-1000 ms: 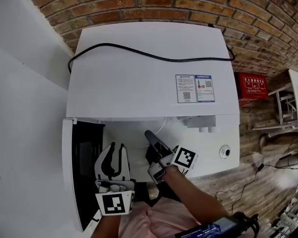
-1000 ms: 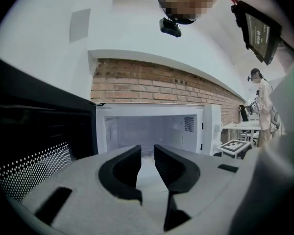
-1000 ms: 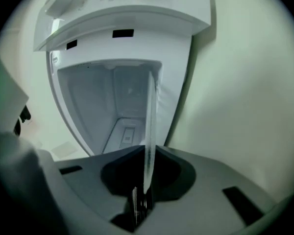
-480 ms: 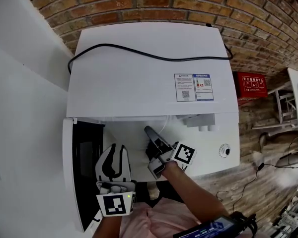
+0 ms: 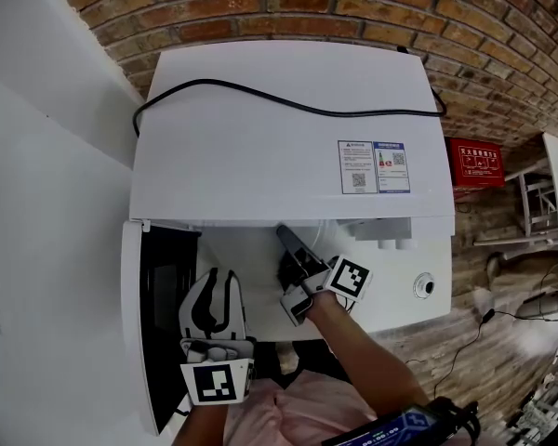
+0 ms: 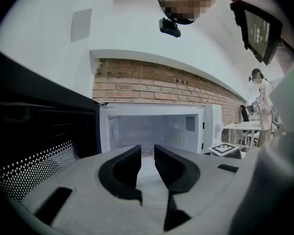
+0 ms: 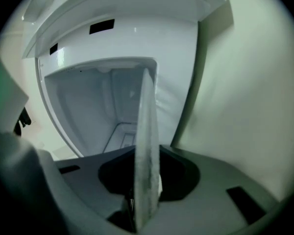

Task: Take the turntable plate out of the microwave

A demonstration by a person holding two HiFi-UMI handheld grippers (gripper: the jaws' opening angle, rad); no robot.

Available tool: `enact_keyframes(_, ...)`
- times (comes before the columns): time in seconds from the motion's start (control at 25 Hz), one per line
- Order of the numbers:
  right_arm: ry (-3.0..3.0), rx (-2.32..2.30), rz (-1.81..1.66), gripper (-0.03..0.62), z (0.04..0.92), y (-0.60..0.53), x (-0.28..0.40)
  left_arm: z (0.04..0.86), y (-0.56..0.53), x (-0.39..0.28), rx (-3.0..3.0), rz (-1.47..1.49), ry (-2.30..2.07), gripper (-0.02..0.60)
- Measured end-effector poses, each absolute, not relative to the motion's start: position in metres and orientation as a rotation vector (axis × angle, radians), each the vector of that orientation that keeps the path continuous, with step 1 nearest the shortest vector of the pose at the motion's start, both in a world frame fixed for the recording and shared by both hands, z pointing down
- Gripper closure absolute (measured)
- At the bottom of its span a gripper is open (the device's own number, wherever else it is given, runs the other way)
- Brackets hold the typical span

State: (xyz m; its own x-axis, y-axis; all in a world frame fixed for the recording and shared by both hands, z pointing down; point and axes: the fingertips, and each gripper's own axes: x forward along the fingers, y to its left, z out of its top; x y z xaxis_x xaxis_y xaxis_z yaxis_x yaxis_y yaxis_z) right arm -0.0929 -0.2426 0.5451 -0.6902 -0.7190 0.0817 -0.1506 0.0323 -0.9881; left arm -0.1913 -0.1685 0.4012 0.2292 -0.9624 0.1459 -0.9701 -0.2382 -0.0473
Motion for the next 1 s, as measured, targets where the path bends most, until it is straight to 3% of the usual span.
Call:
enact_keyframes(0.16, 1.854, -0.807, -1.710, 0.560, 0.541, -0.241, -0.095, 0.401, -0.168, -0.187, 2.409, 0.226, -1.896, 0.491)
enact_keyframes(1.0, 1.979, -0.655, -1.796, 0.565, 0.518, -0.166, -0.070, 0.376, -0.106, -0.168, 2.345, 0.189, -2.108, 0.491)
